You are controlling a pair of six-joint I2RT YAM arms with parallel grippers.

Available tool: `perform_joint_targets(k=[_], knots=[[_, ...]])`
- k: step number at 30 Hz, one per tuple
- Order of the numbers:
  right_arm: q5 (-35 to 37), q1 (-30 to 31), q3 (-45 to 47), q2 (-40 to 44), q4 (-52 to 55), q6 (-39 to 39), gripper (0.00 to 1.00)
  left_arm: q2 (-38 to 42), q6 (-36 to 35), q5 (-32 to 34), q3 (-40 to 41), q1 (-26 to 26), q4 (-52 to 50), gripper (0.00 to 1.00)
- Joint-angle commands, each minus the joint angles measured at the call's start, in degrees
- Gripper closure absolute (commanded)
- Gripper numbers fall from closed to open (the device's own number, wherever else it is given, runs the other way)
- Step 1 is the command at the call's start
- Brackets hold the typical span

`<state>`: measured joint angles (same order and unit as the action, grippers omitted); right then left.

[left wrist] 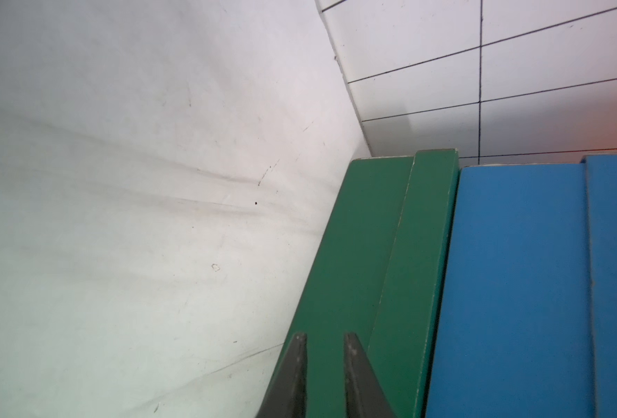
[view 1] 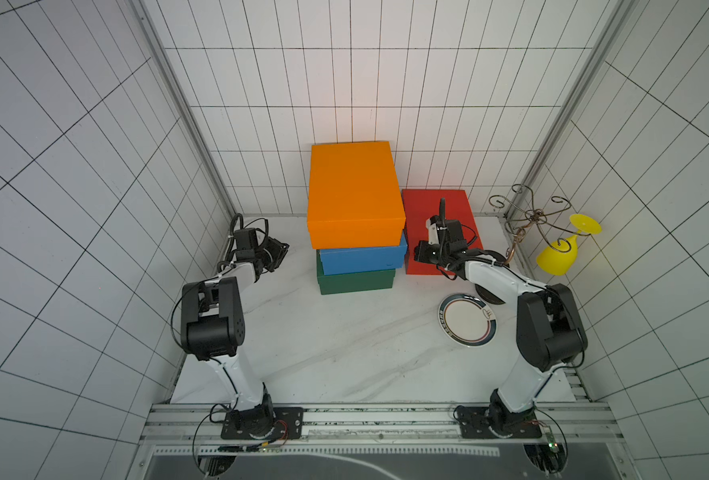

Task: Stack the shoeboxes
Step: Adjust the shoeboxes at the center of the board.

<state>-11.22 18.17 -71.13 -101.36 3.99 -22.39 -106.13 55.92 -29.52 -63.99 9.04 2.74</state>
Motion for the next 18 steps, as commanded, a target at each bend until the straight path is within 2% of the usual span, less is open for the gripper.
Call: perform_joint_targets(k=[1, 10, 18], knots=[[-1.77, 1.44, -4.46, -3.15, -0.67, 0.17, 1.00, -2.47, 0.86, -0.43, -1.68, -2.03, 2.88, 0.80], [-6.69, 5.61, -5.48, -7.51, -4.69, -1.38, 1.00, -8.15, 3.04, -1.92, -3.43, -5.77, 6.98, 0.80], [-9.70, 8.52, -3.07, -7.14, -8.94, -3.25, 1.00, -8.67, 3.88, -4.03, -1.54, -6.66, 9.39, 0.80]])
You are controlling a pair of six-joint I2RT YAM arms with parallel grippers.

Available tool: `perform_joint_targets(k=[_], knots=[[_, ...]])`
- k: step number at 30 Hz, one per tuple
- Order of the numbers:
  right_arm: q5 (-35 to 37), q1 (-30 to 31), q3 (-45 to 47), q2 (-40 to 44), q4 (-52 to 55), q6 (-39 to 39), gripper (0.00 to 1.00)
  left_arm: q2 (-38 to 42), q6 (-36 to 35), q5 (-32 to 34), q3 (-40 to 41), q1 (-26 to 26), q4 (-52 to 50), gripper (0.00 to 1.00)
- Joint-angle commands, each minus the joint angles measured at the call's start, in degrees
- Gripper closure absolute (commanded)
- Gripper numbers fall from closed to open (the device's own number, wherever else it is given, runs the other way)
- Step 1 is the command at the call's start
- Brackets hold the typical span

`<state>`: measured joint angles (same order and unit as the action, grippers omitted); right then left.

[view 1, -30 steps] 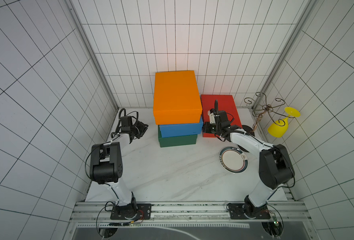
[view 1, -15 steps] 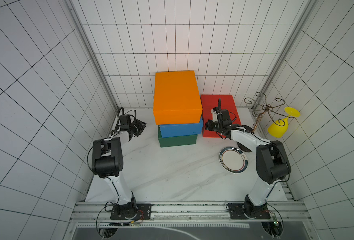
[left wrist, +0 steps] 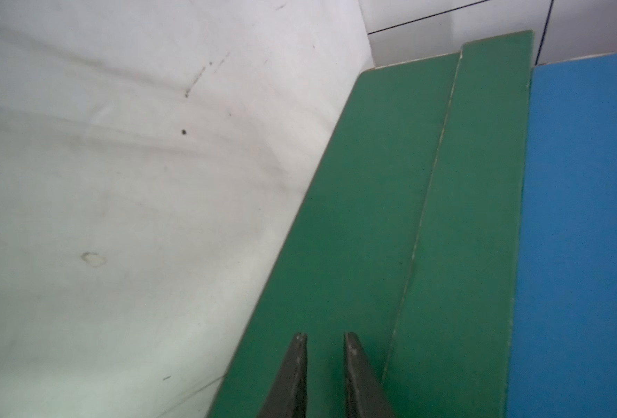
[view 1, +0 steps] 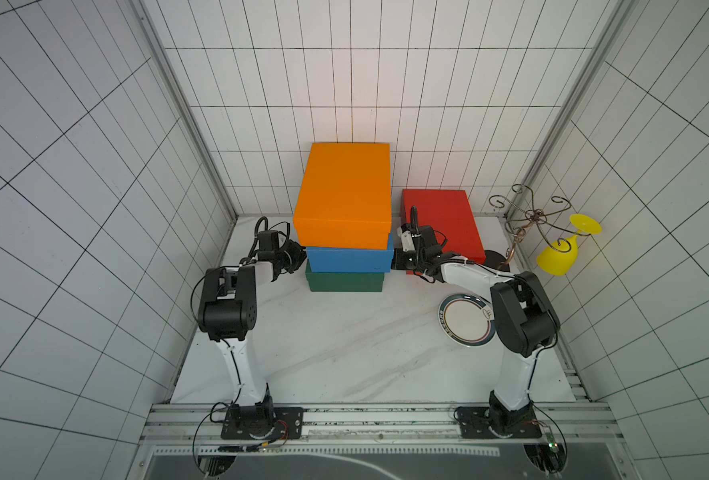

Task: Stack the shoeboxes
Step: Adjust the shoeboxes at the center of the board.

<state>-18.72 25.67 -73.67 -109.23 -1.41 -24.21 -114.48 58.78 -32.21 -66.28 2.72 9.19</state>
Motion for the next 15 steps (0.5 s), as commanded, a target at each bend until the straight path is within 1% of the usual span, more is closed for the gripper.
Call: perform_joint_targets(k=[1, 7, 15], knots=[[-2.49, 1.42, -0.43, 0.77, -3.93, -1.71, 1.00, 0.14, 1.31, -1.68, 1.75, -0.35, 3.70, 0.80], [-2.29, 3.88, 0.39, 1.48, -4.30, -2.64, 1.00, 4.16, 1.51, -2.99, 8.71, -0.35, 5.67, 0.81], [-1.38, 5.71, 4.83, 4.19, -5.65, -4.07, 1.00, 11.00, 0.90, -3.92, 18.09, -0.26, 7.92, 0.81]])
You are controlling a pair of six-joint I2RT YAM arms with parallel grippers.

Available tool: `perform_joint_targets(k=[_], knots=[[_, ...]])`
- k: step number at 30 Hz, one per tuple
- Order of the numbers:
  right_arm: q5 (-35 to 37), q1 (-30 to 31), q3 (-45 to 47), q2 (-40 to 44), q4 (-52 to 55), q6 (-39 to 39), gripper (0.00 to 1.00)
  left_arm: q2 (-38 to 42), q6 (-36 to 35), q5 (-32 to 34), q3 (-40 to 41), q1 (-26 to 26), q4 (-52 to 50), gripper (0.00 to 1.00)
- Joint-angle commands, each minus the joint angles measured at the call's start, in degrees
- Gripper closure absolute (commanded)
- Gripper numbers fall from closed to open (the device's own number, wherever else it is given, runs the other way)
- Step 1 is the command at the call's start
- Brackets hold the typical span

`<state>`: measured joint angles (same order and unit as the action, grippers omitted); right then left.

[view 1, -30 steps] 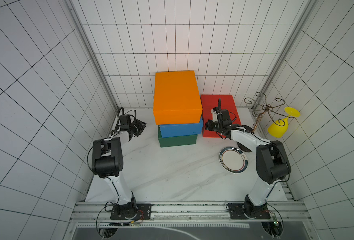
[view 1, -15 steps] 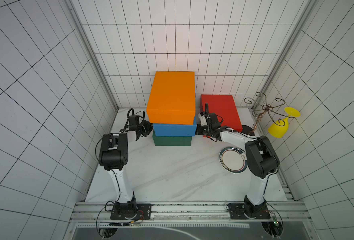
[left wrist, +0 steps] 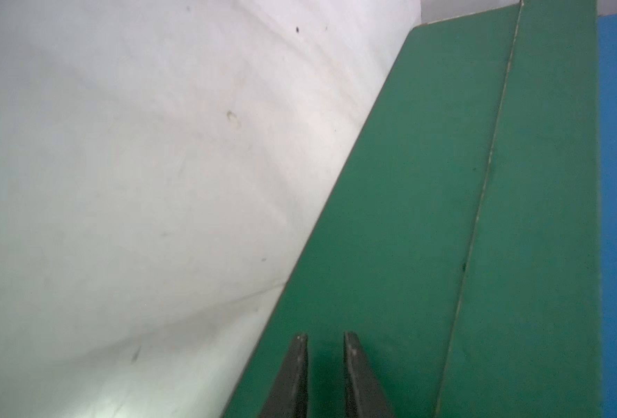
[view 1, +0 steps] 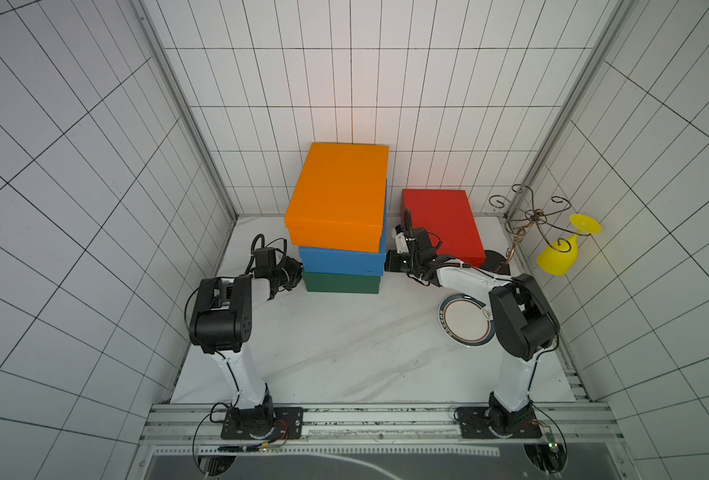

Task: Stack the shoeboxes
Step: Adjust the shoeboxes at the center of the board.

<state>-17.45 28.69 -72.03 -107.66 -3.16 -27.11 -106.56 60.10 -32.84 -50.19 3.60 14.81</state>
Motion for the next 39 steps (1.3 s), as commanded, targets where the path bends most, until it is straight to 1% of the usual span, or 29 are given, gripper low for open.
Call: perform_joint_targets(k=[1, 8, 12, 18, 21, 26, 27, 28, 29, 31, 35, 39], knots=[[-2.53, 2.91, 3.42, 2.74, -3.87, -1.27, 1.00, 3.70, -0.57, -3.28, 2.54, -1.05, 2.05, 0.81], [-2.09, 4.04, 4.44, 3.29, -3.98, -1.45, 1.00, 8.74, -2.26, -3.63, 5.62, 0.88, 0.26, 0.81], [-2.40, 5.08, 3.75, 2.55, -3.84, -1.51, 1.00, 11.49, -3.73, -3.49, 6.80, 1.13, -1.70, 0.81], [-2.30, 6.85, 2.79, 2.19, -3.23, -1.49, 1.00, 14.85, -6.22, -3.65, 11.11, 2.94, -3.96, 0.81], [-2.09, 7.60, 2.69, 1.97, -3.05, -1.51, 1.00, 16.12, -8.17, -4.11, 13.63, 4.80, -5.63, 0.81], [-1.75, 9.15, 1.68, 0.97, -2.31, -1.62, 1.00, 17.99, -10.13, -5.21, 16.69, 10.49, -7.90, 0.81], [-1.69, 9.57, 1.39, 0.76, -2.21, -1.63, 1.00, 18.63, -10.30, -5.07, 16.85, 11.65, -8.71, 0.78], [-1.44, 10.08, 0.90, 0.46, -1.92, -1.54, 1.00, 19.50, -10.53, -4.89, 17.02, 12.82, -9.64, 0.72], [-1.22, 10.40, 0.37, 0.18, -1.64, -1.62, 1.00, 20.64, -10.61, -4.54, 17.02, 13.83, -10.65, 0.68], [-1.13, 10.62, -0.34, -0.22, -1.33, -1.93, 1.00, 23.19, -11.13, -3.27, 16.52, 15.08, -13.23, 0.66], [0.09, 10.60, -0.66, 0.24, -0.62, -1.80, 1.00, 30.07, -12.54, 1.35, 14.27, 16.74, -20.42, 0.65], [1.80, 10.56, -0.06, 2.01, 0.62, -0.86, 1.00, 38.44, -13.99, 5.47, 12.51, 16.97, -26.32, 0.65]])
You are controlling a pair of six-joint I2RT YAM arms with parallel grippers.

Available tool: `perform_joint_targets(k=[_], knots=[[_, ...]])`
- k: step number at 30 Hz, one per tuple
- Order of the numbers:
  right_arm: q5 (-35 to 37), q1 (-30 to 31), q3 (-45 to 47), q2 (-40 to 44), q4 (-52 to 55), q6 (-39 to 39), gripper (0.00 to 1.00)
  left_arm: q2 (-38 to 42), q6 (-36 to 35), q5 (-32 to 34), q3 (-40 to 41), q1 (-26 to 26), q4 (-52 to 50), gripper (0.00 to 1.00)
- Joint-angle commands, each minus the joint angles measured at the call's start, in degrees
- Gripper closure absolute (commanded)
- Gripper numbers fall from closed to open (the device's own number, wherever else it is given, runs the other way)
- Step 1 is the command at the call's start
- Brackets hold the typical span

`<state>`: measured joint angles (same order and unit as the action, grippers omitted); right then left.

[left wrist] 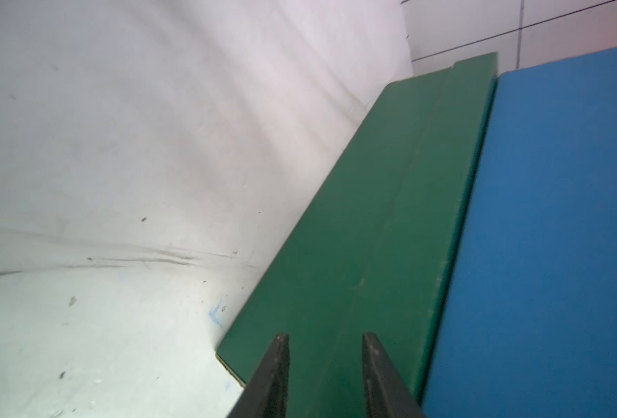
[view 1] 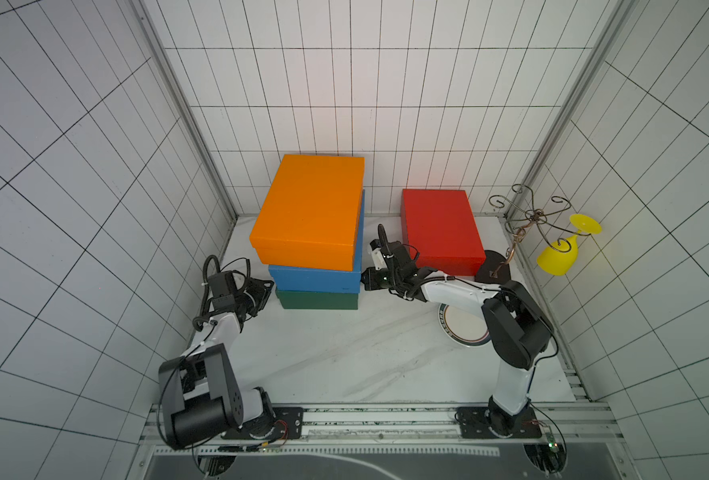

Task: Stack the shoeboxes
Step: Adjust the shoeboxes at the center of the board.

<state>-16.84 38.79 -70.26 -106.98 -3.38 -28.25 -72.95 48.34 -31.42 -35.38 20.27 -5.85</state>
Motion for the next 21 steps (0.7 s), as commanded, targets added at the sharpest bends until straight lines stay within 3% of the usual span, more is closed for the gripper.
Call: perform_joint_targets(k=[1, 8, 12, 21], knots=[[1.56, 0.35, -1.52, 1.89, 1.11, 0.47, 1.00, 6.97, -2.65, 4.98, -2.57, 0.31, -7.11, 0.65], [3.96, -1.25, 1.61, 9.07, 3.73, 0.92, 1.00, 23.85, -5.05, 11.01, -6.38, 0.29, -17.09, 0.65], [7.07, -2.99, 4.49, 14.94, 6.30, 1.21, 1.00, 24.37, -8.49, 8.30, -13.32, 0.21, -25.21, 0.68], [9.64, -8.66, 10.65, 27.70, 11.01, 1.57, 1.00, 28.67, -8.47, 0.17, -21.98, 0.03, -28.80, 0.68]])
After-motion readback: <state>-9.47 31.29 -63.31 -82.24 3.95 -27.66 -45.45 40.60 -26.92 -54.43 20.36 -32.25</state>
